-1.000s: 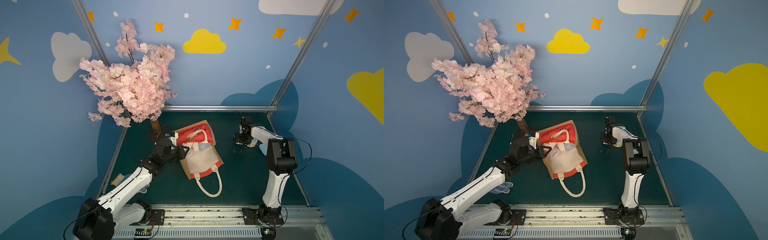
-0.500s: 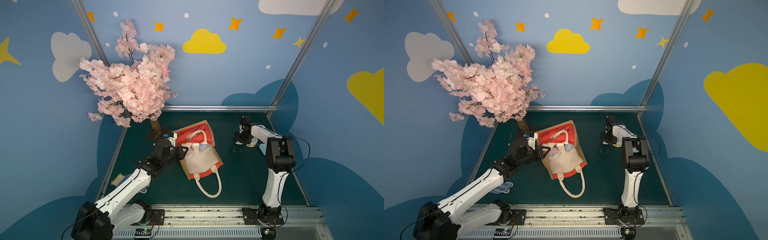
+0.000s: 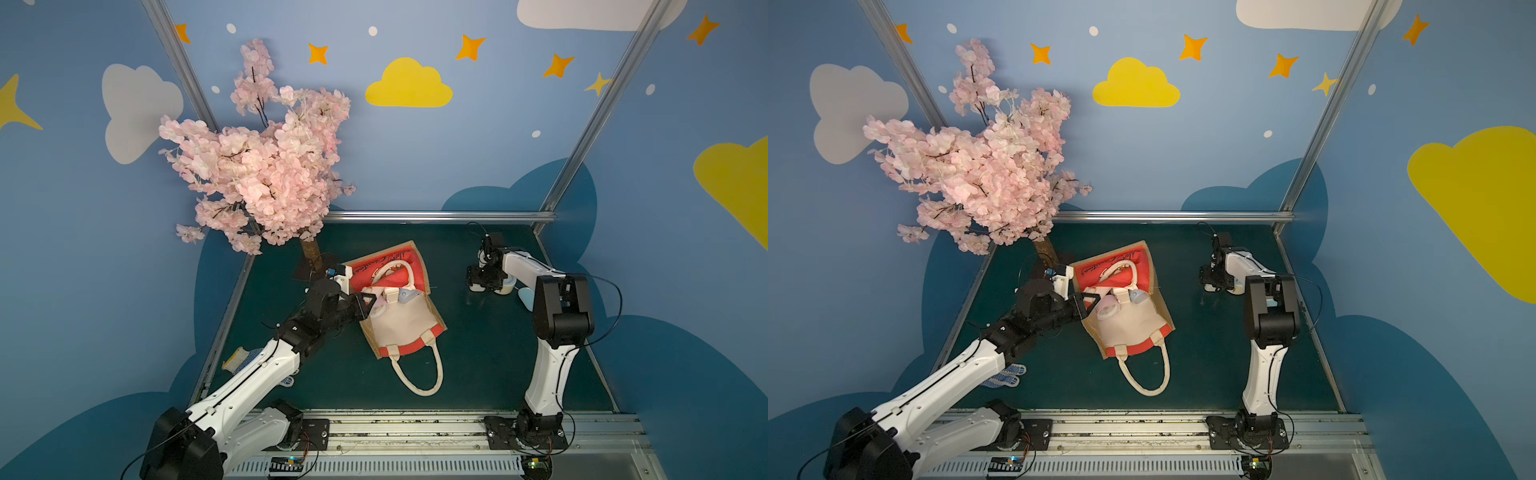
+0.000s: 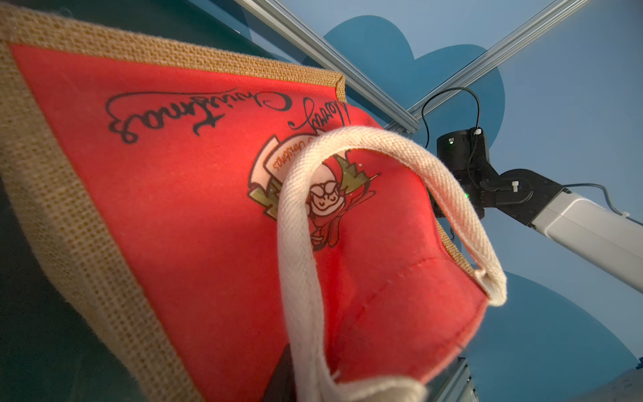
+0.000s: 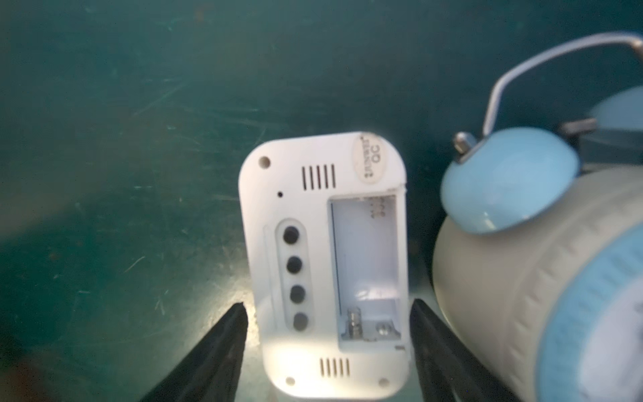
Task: Take the alarm clock out of the canvas bag
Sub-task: Place the alarm at the center of the board, then pick up the alarm from the canvas bag.
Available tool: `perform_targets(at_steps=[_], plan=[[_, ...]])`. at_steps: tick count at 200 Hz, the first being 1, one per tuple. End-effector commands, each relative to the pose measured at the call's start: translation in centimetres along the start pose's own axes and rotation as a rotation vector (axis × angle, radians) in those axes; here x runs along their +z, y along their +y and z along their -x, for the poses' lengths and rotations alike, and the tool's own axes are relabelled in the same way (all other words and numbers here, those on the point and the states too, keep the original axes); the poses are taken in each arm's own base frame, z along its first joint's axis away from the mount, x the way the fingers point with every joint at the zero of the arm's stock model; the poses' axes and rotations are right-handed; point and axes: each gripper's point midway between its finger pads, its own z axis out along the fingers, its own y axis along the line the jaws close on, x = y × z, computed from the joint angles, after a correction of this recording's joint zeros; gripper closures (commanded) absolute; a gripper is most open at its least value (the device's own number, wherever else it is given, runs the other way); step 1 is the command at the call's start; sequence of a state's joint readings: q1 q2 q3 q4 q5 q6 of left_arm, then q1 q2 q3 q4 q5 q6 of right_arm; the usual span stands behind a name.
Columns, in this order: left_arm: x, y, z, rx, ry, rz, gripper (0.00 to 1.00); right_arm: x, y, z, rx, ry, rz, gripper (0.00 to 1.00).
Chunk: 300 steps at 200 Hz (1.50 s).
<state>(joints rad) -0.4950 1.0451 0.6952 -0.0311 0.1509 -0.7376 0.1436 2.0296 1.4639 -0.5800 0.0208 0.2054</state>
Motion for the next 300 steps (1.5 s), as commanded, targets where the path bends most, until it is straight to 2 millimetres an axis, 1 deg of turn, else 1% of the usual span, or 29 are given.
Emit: perform_targets(at_steps=[1,36,79,95,140,166,197,226,244,272,286,300], plan=[[-0.2,1.0,0.0,-0.004,-0.012,0.037,0.78,-2.6,0.4,1.2,0.01,-0.082,0.032,0.25],[0.0,0.9,-0.1,-0.008,-0.005,0.03,0.78,-3.5,0.7,1.1,-0.007,-0.114,0.055,0.23],[0.1,0.7,0.0,-0.009,-0.005,0.023,0.78,-3.9,0.9,0.9,-0.014,-0.128,0.073,0.22],[0.0,0.7,0.1,-0.009,-0.009,0.025,0.75,-4.3,1.2,0.8,-0.016,-0.146,0.093,0.22],[-0.1,0.7,0.3,-0.012,-0.02,0.028,0.74,-6.7,2.4,0.8,-0.018,-0.266,0.179,0.21],[0.0,0.7,0.6,-0.013,-0.029,0.028,0.76,-8.1,2.9,0.0,-0.014,-0.314,0.201,0.21],[0.0,0.6,0.7,-0.024,-0.033,0.025,0.77,-10.5,3.3,-0.7,0.01,-0.4,0.241,0.22],[0.2,0.3,0.8,-0.035,-0.034,0.008,0.78,-12.6,4.1,-1.8,0.045,-0.46,0.31,0.24],[0.3,0.1,1.0,-0.038,-0.035,0.004,0.78,-13.9,5.1,-2.8,0.041,-0.486,0.345,0.25],[0.2,0.0,1.2,-0.035,-0.04,0.007,0.78,-15.7,6.6,-5.0,0.012,-0.525,0.344,0.25],[0.2,0.0,1.3,-0.036,-0.044,0.008,0.78,-16.5,6.9,-6.2,0.016,-0.545,0.334,0.25],[0.1,0.0,1.4,-0.038,-0.051,0.007,0.78,-16.9,6.7,-7.3,0.033,-0.564,0.316,0.25]])
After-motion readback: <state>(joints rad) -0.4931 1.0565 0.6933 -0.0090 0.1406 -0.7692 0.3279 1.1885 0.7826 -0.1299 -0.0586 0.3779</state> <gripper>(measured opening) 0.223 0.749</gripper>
